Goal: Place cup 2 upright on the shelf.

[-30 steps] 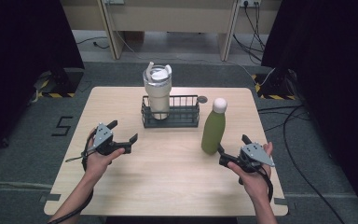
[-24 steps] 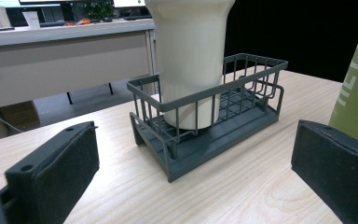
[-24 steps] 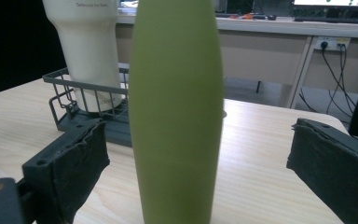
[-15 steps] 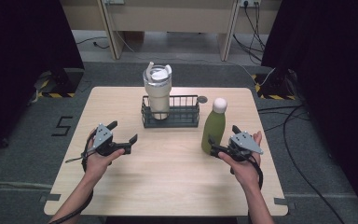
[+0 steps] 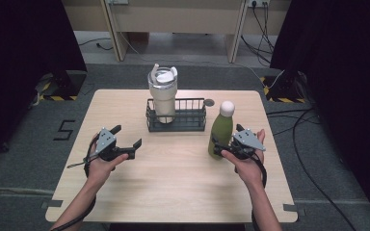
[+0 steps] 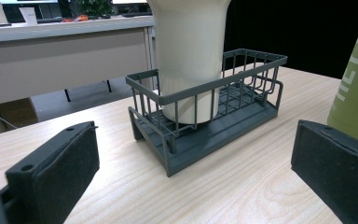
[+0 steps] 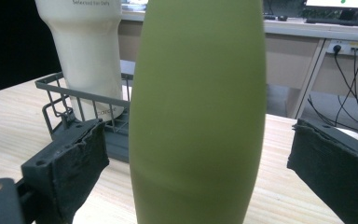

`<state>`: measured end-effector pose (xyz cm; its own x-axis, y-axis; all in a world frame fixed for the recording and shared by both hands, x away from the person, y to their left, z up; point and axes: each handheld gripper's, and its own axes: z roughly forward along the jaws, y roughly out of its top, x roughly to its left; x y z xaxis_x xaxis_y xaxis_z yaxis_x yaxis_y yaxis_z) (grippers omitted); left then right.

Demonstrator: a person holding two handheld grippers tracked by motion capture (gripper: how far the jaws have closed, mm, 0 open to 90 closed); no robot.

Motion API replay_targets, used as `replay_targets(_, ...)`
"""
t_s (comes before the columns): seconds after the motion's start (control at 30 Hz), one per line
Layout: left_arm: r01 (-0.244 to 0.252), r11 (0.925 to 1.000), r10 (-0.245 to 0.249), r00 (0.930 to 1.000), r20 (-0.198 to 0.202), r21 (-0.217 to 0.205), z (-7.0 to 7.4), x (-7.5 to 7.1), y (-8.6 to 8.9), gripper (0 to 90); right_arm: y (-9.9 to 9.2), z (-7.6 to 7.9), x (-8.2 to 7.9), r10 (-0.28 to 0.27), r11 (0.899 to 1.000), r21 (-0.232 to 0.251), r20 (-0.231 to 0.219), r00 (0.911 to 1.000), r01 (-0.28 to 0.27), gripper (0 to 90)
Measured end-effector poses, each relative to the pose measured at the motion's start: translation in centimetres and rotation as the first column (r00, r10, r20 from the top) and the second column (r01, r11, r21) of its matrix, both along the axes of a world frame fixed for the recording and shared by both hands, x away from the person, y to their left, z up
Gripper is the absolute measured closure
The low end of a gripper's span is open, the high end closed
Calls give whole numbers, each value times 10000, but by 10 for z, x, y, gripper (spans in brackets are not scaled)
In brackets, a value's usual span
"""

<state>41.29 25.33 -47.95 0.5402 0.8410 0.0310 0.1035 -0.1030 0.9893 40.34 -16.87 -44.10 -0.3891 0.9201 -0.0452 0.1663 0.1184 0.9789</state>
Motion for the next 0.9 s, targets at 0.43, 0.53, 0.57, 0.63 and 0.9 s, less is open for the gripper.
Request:
replay_targets(0.43,1,10000,-1,10000,-53,-48,0,1,0,0,5,-4,14,23,9998,-179,-58,10000,-24,45)
replay_targets(0.53,7,10000,-7,10000,-40,-60,0,1,0,0,6,-3,17,40,9998,-205,-19,10000,-41,45)
replay_targets(0.57,5,10000,-5,10000,-41,-62,0,1,0,0,6,-3,17,18,9998,-193,-27,10000,-19,47)
replay_targets(0.63,-2,10000,2,10000,-44,-70,0,1,1,0,6,-2,18,-3,9998,-175,16,10000,3,52)
replay_targets(0.9,10,9999,-11,10000,-60,-106,0,1,0,0,8,-2,20,43,9998,-219,59,10000,-42,71)
